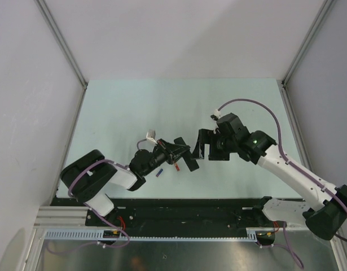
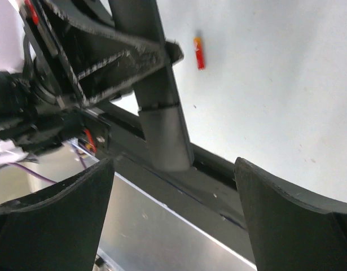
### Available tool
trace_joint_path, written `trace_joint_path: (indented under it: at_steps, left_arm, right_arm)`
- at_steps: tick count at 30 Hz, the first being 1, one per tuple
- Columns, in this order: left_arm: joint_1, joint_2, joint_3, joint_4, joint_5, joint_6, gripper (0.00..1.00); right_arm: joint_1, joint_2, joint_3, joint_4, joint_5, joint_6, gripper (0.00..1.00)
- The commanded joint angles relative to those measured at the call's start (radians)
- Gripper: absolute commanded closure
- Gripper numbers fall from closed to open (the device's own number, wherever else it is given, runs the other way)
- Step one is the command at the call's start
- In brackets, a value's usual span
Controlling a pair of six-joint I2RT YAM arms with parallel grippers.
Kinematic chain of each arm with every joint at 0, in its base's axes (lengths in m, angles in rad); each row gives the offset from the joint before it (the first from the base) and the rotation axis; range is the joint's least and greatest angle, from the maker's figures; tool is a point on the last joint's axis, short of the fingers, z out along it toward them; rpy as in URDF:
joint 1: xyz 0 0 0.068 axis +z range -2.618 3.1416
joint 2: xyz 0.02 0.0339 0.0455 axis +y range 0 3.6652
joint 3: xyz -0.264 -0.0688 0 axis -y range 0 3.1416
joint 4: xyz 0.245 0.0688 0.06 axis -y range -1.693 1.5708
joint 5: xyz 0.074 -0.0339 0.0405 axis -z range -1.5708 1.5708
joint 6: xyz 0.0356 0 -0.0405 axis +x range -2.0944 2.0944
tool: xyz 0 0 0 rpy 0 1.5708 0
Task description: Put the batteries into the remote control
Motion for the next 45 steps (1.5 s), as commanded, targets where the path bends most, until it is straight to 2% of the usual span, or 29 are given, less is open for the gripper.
trace_joint_path:
  at_steps: [1,6,10,15,23,30,38,45]
  left_arm:
    - [0.007,-0.077,-0.015,0.269,0.055,-0.02,1.0]
    - [0.012,-0.124,-0.029,0.269,0.084,-0.011,1.0]
    - [0.019,-0.141,-0.033,0.269,0.127,-0.005,1.0]
    - [0.03,-0.169,-0.044,0.269,0.144,0.003,1.0]
    - [0.038,-0.17,-0.018,0.269,0.149,0.006,1.0]
    - [0.038,-0.178,-0.021,0.269,0.138,0.008,1.0]
    - [0.038,-0.193,-0.017,0.267,0.146,0.005,1.0]
    - [0.038,-0.212,-0.017,0.269,0.144,0.005,1.0]
  right_arm:
    - [-0.082,-0.086,-0.107,0.319,-0.146,0.086,0.06]
    - [-0.153,-0.169,-0.251,0.519,-0.272,0.148,0.03]
    - [-0.182,-0.208,-0.403,0.766,-0.398,0.253,0.02]
    - [-0.185,-0.229,-0.52,0.981,-0.455,0.348,0.03]
    - [-0.16,-0.228,-0.554,1.003,-0.497,0.333,0.04]
    - [-0.105,-0.185,-0.554,0.989,-0.501,0.317,0.14]
    - [-0.082,-0.155,-0.558,0.972,-0.498,0.308,0.2]
    - [-0.093,-0.128,-0.592,1.041,-0.524,0.348,0.4]
